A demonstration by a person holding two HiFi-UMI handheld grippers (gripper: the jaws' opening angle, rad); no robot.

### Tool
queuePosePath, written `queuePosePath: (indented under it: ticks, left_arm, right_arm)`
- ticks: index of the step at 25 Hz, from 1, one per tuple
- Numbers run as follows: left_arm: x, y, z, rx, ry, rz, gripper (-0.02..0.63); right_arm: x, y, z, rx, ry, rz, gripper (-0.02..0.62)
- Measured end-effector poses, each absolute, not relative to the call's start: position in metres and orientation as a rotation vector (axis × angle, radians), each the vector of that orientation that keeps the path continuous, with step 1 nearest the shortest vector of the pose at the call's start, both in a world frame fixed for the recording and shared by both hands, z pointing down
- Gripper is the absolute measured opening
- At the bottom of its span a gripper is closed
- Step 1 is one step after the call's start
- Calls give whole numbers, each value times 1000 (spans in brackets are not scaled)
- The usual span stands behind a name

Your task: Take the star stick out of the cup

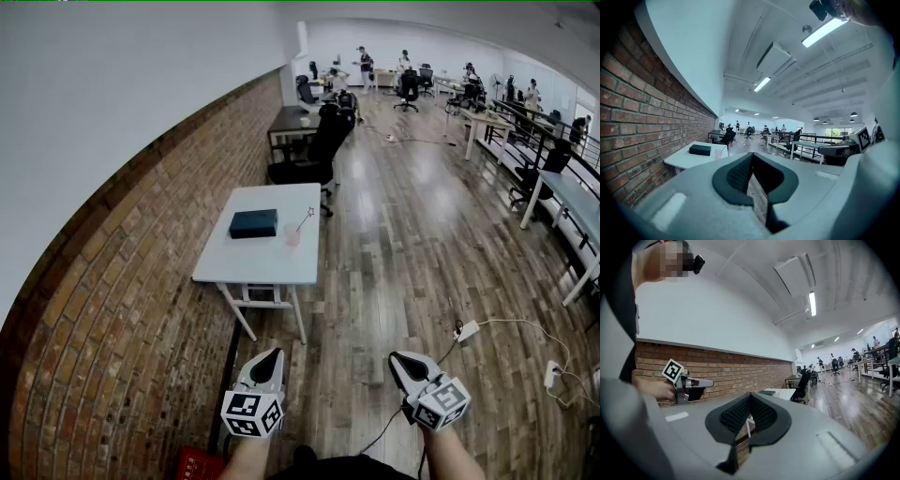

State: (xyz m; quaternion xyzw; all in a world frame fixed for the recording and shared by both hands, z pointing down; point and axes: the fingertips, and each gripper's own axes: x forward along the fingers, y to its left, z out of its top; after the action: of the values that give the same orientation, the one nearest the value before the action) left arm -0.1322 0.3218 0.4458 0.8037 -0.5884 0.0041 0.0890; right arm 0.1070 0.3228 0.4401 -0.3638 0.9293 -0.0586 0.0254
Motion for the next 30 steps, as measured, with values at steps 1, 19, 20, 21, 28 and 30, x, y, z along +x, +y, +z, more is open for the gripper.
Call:
queuePosePath:
  ticks: [1, 19, 20, 21, 28, 30]
  left_arm:
    - [-131, 322, 446, 2390, -1750, 16, 6]
    - [-71, 339, 463, 2368, -1707, 60, 6]
    - [-66, 340, 463, 2367, -1705, 63, 6]
    - [-61, 342, 465, 2366, -1702, 65, 6]
    - [-33, 347, 481, 2345, -1676, 87, 6]
    - [-30, 343, 485, 2344, -1668, 90, 6]
  right_arm:
    - [107, 323, 439, -1123, 2873, -182, -2]
    - [147, 346, 447, -1054, 2903, -200, 0]
    - [152, 348, 449, -1059, 2906, -208, 0]
    - [158, 350, 452, -1066, 2918, -211, 0]
    - [180, 362, 474, -1062, 2965, -256, 0]
    - [183, 359, 478, -1068, 2961, -278, 0]
